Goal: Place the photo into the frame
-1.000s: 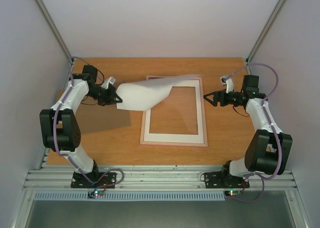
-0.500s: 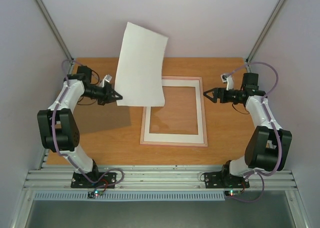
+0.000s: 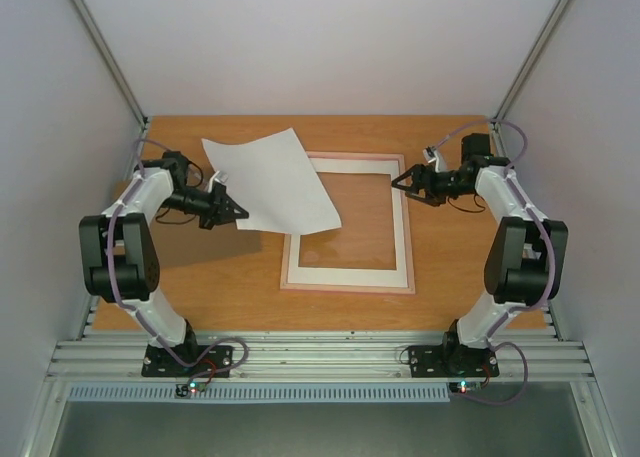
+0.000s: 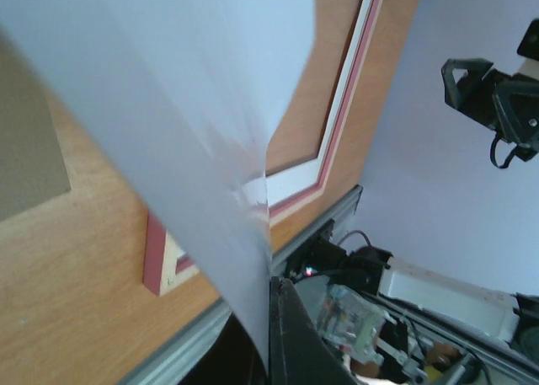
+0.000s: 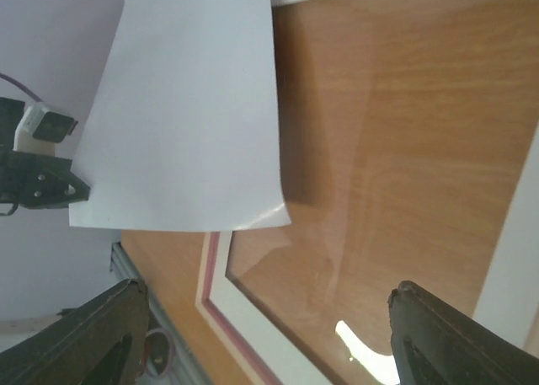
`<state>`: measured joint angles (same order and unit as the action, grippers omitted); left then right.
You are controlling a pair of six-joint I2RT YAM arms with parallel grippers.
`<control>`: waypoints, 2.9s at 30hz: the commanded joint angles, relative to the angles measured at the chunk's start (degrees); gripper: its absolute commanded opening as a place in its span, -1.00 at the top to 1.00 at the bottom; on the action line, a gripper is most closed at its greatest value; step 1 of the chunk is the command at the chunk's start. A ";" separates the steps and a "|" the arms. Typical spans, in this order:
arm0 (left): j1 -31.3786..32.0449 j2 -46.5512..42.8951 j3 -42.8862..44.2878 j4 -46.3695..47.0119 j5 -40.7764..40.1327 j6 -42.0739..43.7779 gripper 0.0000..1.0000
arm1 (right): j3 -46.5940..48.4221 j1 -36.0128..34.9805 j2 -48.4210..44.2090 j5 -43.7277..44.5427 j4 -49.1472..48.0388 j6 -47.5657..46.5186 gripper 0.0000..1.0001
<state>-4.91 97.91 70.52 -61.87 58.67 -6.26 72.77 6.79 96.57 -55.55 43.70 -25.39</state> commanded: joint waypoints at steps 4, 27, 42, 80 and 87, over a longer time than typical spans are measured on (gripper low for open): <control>-0.45 9.24 6.63 -20.87 2.29 23.08 0.99 | 7.29 -5.58 8.03 -0.60 12.27 -1.48 -0.54; -0.38 8.87 -0.89 -18.41 13.36 25.49 0.99 | 18.82 -18.80 24.97 1.92 16.59 -0.19 -0.52; -0.36 2.76 0.02 -28.02 25.16 32.33 0.99 | 20.24 -19.50 28.18 -1.78 17.26 0.47 -0.78; 0.54 -12.50 -10.09 -15.99 27.22 22.54 0.99 | 20.83 -23.84 27.83 -26.83 3.09 21.43 -0.08; -0.28 -12.30 -11.39 -10.15 21.09 15.65 0.99 | 21.31 -20.28 29.75 -23.25 7.08 18.13 0.57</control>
<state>-4.62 86.24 59.48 -77.89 83.61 13.74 92.62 -15.51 126.89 -79.92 48.58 -5.91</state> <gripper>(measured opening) 0.010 0.289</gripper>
